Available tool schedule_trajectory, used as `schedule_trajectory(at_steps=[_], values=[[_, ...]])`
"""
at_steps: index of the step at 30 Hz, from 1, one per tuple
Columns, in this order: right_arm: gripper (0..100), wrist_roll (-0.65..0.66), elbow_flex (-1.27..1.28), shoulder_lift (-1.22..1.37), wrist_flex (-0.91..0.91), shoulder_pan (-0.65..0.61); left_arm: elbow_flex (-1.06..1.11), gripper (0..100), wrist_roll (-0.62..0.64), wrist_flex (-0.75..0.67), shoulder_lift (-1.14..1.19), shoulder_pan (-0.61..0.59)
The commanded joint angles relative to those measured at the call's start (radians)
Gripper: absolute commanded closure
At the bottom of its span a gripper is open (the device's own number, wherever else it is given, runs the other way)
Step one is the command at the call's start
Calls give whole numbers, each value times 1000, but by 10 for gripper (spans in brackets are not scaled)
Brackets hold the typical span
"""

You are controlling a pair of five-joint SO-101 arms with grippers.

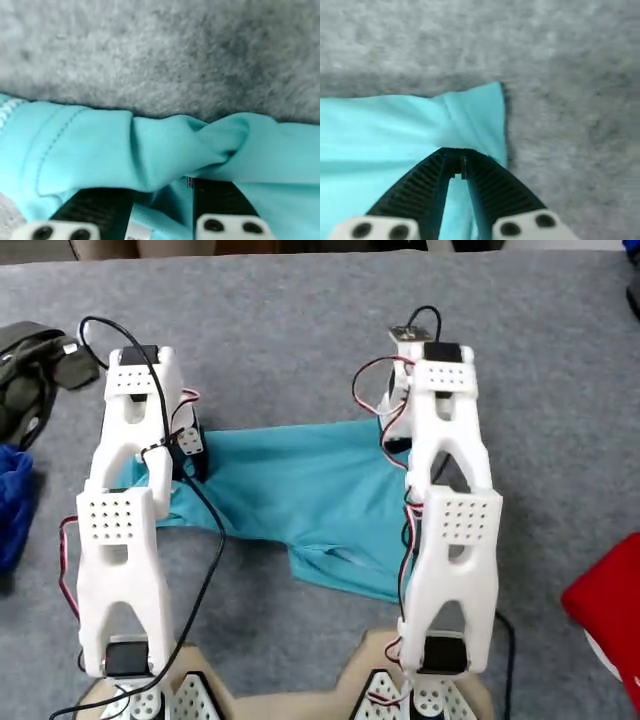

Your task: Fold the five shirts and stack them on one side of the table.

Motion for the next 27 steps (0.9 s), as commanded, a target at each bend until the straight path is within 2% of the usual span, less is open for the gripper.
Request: schedule_trajectory(at_steps=[1, 6, 10, 14, 18, 27], values=[[992, 9, -185, 18, 87, 47, -43, 868, -20, 3, 13, -103], [992, 3, -351, 27, 173, 24, -31, 868, -20, 6, -16, -104], [992, 8, -341, -53, 173, -7, 43, 878, -68, 6, -148, -72], [992, 8, -193, -208, 173, -67, 175, 937, -110, 8, -343, -34], [992, 9, -2, -377, 173, -139, 315, 924, -118, 8, -492, -31], [992, 12, 441, -607, 167, -317, 571, 930, -158, 8, -605, -29]])
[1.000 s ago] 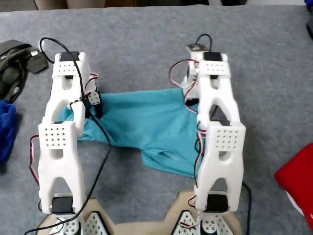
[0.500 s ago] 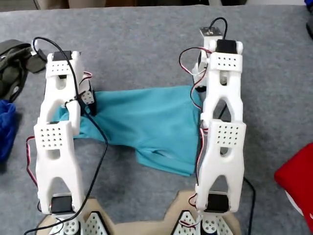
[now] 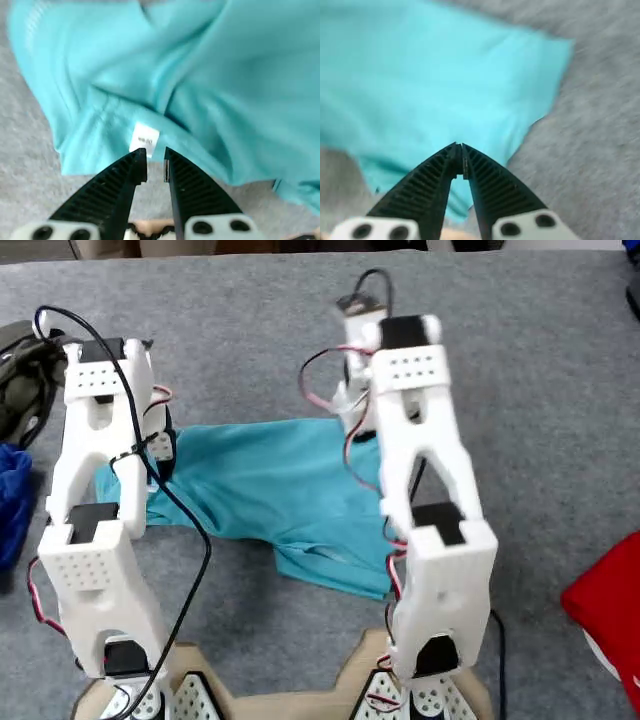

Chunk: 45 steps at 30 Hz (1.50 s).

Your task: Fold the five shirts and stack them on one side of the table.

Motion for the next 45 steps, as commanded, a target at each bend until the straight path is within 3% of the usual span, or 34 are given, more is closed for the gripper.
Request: schedule_trajectory(at_steps=[1, 10, 24, 36, 41, 45], values=[[992, 14, 154, -113, 15, -70, 80, 934, -40, 12, -62, 0], [991, 117, 420, -128, -8, -191, 245, 957, -120, 11, -30, -9], [991, 210, 636, -130, -190, -236, 364, 981, -213, 11, -56, -37], [991, 219, 650, -541, -133, -283, 316, 981, -216, -43, -619, -393], [991, 222, 650, -754, -54, -282, 422, 981, -215, -43, -822, -554], [990, 224, 674, -863, -41, -280, 600, 981, -215, -43, -978, -603]])
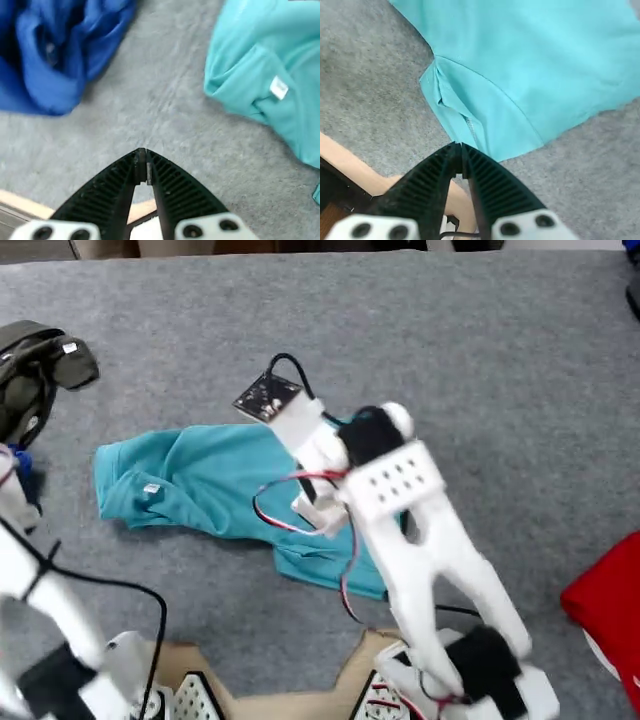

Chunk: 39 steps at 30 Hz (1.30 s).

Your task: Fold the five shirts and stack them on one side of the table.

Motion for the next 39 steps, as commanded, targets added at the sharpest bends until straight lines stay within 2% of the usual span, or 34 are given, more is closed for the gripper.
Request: schedule_trajectory(at_steps=[1, 3, 6, 10, 13, 16, 19, 23, 26, 32, 39], values=[[990, 9, 33, -114, 5, 8, 149, 981, -5, -18, -168, -26], [990, 9, 68, -134, 2, 31, 267, 981, -5, -74, -265, -23], [990, 8, 110, -147, 3, 82, 430, 981, -6, -167, -443, 51], [990, 9, 166, -145, 5, 174, 568, 980, -6, -264, -676, 258], [990, 9, 208, -142, -6, 205, 690, 980, -6, -433, -760, 394], [990, 9, 217, -140, -44, 208, 779, 981, 0, -629, -745, 430], [991, 9, 220, -140, -152, 205, 815, 981, -6, -769, -642, 450], [991, 3, 222, -127, -356, 205, 733, 981, -74, -838, -398, 476], [991, 2, 214, -64, -474, 179, 588, 981, -91, -836, -189, 489], [991, 2, 193, 173, -543, 76, 324, 981, -95, -789, 189, 493], [991, 2, 7, 473, -588, 87, 133, 981, -94, -735, 487, 578]])
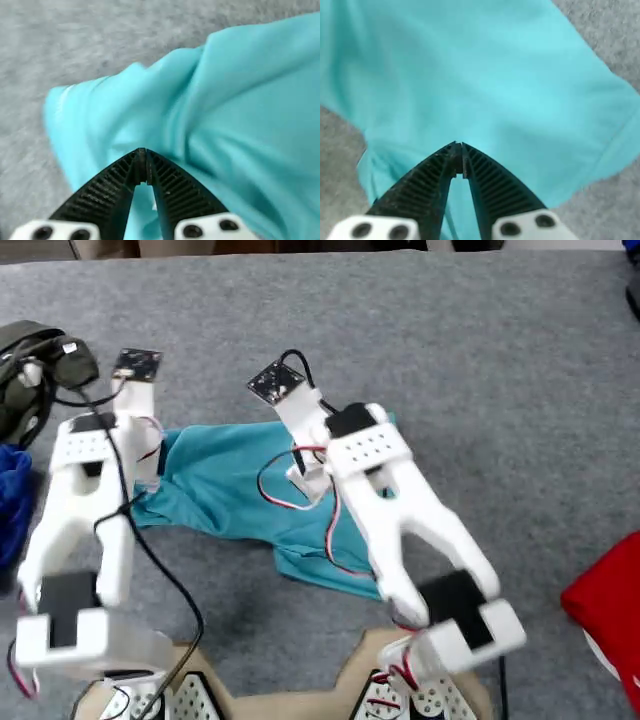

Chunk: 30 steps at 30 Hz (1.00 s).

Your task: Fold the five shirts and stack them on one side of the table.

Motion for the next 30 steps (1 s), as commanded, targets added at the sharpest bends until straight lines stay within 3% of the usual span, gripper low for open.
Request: schedule_trajectory(at_steps=[1, 13, 18, 25, 30], values=[[991, 2, -156, 137, -17, -1, -115, 981, -6, 9, 104, 35], [992, 9, -300, 446, -12, 214, -144, 981, -115, 9, 203, -25], [992, 17, -320, 456, -12, 294, -144, 981, -117, 2, 203, -18], [992, 137, -329, 455, 8, 407, -166, 980, -147, 3, 205, -23], [992, 150, -334, 450, 31, 421, -196, 980, -175, 11, 202, -20]])
